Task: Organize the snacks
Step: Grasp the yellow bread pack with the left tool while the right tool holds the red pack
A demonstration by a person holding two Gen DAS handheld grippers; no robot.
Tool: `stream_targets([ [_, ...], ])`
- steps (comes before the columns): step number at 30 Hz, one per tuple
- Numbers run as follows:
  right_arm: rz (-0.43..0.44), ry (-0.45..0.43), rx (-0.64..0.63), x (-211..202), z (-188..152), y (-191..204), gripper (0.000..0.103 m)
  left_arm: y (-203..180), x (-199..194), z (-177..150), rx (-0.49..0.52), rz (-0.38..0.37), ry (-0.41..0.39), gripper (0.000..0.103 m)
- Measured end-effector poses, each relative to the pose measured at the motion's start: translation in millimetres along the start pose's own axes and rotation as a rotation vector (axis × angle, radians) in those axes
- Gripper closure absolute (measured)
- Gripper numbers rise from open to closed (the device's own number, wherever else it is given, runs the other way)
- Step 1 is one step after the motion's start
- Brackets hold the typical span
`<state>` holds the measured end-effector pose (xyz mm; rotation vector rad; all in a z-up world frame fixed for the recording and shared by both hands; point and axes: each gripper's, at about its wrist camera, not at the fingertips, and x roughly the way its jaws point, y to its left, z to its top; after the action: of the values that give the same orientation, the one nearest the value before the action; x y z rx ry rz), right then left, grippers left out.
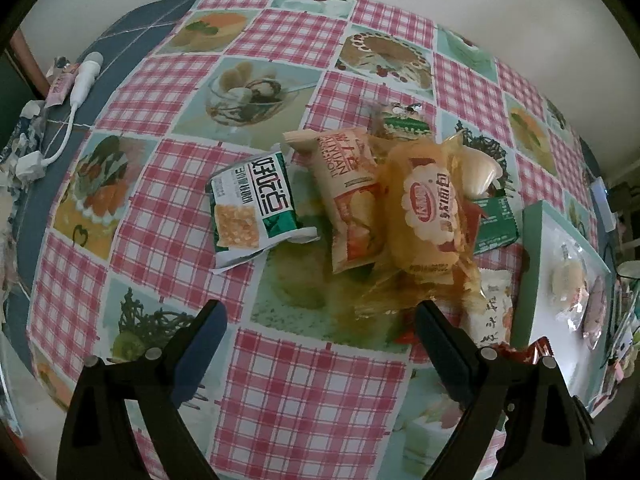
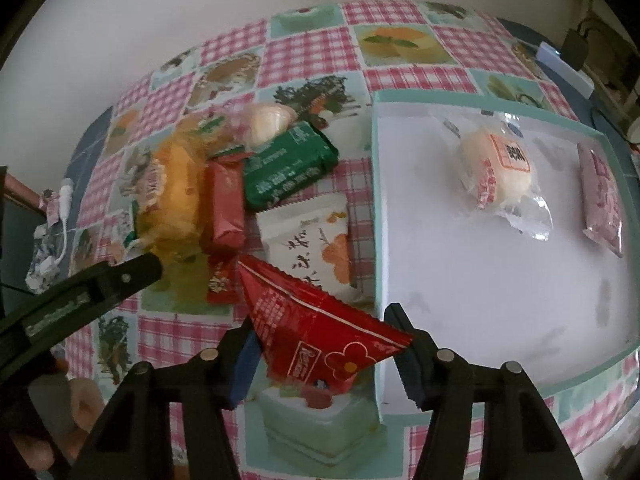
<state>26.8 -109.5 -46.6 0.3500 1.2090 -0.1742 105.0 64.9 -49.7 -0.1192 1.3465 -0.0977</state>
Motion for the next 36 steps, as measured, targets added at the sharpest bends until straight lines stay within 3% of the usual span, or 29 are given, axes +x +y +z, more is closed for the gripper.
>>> stream_targets([
  [11, 0.052, -0.082, 0.069, -24.9, 18.4, -15.6, 0.042, 6.9, -10.0, 10.4, -0.098, -0.119, -0.033, 0.008],
  [19, 0.039, -0.173, 0.13, -48.8, 37.8, -36.3, 0.042, 4.3, -11.1, 20.0, -0.148, -0.199, -0.056, 0.008],
  [26, 0.033, -0.199, 0.203, -54.8, 52.9, -61.6, 0.042, -9.5, 10.9, 34.0, -0.18, -0.256, -0.038, 0.009],
  [31, 0.027, -0.197, 0.242, -52.7, 60.5, -75.7, 0.042, -16.6, 16.5, 42.8, -0.169, -0.243, -0.053, 0.021],
  [36, 0.032, -0.18, 0.273, -48.6, 61.5, -83.8, 0.042, -25.9, 16.2, 48.4, -0.127, -0.17, -0.079, 0.035],
])
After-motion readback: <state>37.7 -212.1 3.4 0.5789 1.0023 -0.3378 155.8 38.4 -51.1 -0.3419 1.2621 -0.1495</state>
